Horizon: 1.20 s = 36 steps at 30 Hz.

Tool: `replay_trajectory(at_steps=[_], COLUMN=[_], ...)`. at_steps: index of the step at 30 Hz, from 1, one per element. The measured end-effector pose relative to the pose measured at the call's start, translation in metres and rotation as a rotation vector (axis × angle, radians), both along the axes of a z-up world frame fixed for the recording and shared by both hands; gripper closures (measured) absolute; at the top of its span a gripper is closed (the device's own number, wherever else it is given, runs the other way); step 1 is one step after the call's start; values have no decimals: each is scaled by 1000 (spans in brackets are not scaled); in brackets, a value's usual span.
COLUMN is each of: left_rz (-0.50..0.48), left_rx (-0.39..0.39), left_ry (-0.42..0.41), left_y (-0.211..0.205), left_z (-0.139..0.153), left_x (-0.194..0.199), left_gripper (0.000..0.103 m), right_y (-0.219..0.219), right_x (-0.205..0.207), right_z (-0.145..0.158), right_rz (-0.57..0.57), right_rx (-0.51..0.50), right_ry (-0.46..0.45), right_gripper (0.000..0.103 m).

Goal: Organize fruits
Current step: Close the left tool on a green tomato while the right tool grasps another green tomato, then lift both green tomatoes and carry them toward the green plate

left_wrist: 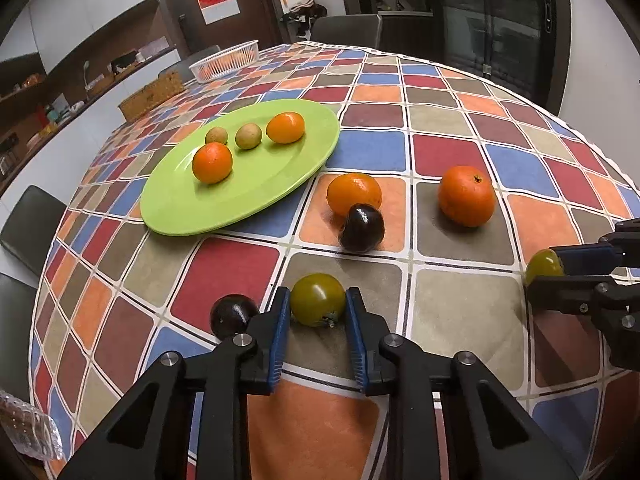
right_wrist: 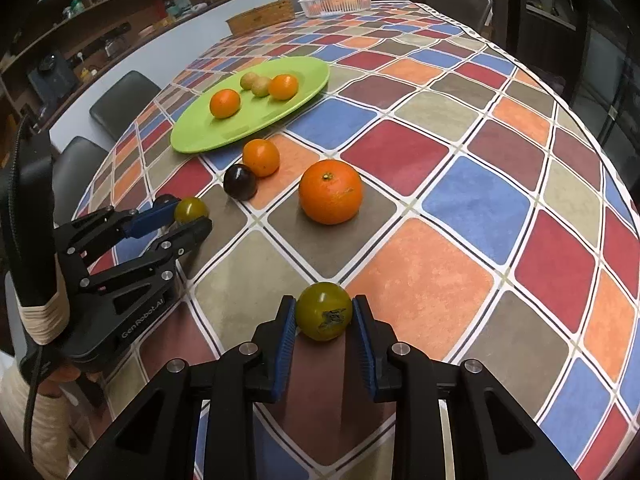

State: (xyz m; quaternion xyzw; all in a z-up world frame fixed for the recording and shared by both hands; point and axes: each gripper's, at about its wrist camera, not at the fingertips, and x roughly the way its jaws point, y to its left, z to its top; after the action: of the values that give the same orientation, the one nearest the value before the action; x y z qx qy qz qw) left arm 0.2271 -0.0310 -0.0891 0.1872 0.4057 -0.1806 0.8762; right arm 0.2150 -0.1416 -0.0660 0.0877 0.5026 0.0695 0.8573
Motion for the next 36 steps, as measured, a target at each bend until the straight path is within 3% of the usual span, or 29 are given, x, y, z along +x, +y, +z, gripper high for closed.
replay_trajectory(at_steps=[10,25,36], left_rz=[22,65,123], left_rx=[-49,-122,-191], left_ry=[-37,-113,-127], left_y=[6,12,25], left_z=[26,76,94], left_x=[-12,-49,-41], left_gripper=[76,76,76], right_y=[1,7,13], right_x=[-2,-10,10], right_z=[13,62,91], right_rz=[30,136,183], right_rx=[16,31,39], right_ry=[-58,-230,-327], right_gripper=[74,74,74])
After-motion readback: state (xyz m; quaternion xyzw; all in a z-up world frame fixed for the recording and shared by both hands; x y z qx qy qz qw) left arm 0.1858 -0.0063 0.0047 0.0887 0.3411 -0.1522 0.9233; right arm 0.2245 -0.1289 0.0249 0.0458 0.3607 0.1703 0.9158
